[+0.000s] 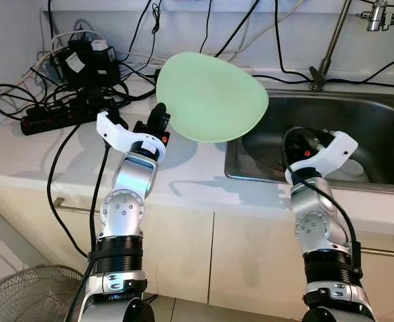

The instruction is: Kitchen organization

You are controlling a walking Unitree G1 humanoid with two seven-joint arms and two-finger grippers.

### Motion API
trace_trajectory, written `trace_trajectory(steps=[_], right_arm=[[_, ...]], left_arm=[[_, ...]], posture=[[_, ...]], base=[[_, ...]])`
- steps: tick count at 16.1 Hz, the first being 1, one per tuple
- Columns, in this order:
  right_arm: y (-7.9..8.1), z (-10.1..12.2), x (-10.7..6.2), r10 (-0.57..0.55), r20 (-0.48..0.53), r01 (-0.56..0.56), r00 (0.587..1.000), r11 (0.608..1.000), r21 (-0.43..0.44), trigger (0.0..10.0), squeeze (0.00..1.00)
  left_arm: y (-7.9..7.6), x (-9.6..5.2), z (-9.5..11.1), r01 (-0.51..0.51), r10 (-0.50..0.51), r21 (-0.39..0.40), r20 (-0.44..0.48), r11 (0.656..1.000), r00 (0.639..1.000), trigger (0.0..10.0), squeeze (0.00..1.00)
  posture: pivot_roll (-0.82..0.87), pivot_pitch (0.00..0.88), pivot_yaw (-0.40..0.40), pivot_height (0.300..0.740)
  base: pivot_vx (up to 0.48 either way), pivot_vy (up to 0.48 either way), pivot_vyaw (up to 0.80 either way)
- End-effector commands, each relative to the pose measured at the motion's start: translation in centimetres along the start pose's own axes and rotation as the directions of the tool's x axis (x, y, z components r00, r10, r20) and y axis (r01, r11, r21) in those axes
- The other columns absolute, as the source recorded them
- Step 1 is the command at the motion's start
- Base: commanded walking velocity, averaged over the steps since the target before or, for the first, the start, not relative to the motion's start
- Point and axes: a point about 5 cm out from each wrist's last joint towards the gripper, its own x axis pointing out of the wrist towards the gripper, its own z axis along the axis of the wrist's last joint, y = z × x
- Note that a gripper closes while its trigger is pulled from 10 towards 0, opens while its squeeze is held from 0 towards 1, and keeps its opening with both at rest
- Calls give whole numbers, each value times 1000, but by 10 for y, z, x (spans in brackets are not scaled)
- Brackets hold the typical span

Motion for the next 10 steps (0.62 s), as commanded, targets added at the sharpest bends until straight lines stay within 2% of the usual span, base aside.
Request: trace_trajectory(steps=[1, 2, 3, 4, 6, 10], right_arm=[[3, 5, 1, 13, 6, -13, 1000, 999, 48, 10000, 1000], [2, 6, 1, 21, -7, -21, 1000, 998, 62, 10000, 1000], [3, 6, 0, 29, -13, -28, 1000, 998, 64, 10000, 675], [4, 6, -1, 49, -23, -47, 999, 995, 87, 10000, 0], [10, 8, -3, 99, -39, -90, 994, 978, 187, 10000, 0], [21, 9, -5, 190, -51, -167, 980, 941, 294, 10000, 0]], left_arm=[[-45, 11, -29, 144, -148, -117, -31, 983, 988, 10000, 0], [-44, 11, -30, 143, -148, -111, -35, 983, 988, 10000, 0], [-45, 11, -31, 144, -149, -112, -36, 983, 988, 10000, 0], [-45, 11, -31, 147, -152, -114, -38, 983, 988, 10000, 0], [-46, 12, -33, 149, -155, -116, -43, 982, 987, 10000, 0], [-44, 11, -36, 144, -151, -114, -53, 983, 987, 10000, 0]], posture=[[17, 0, 91, 740], [14, 0, 94, 740], [13, 0, 94, 740], [13, 0, 94, 740], [7, 0, 97, 740], [1, 0, 102, 740]], base=[[0, 0, 0], [0, 0, 0], [0, 0, 0], [0, 0, 0], [0, 0, 0], [0, 0, 0]])
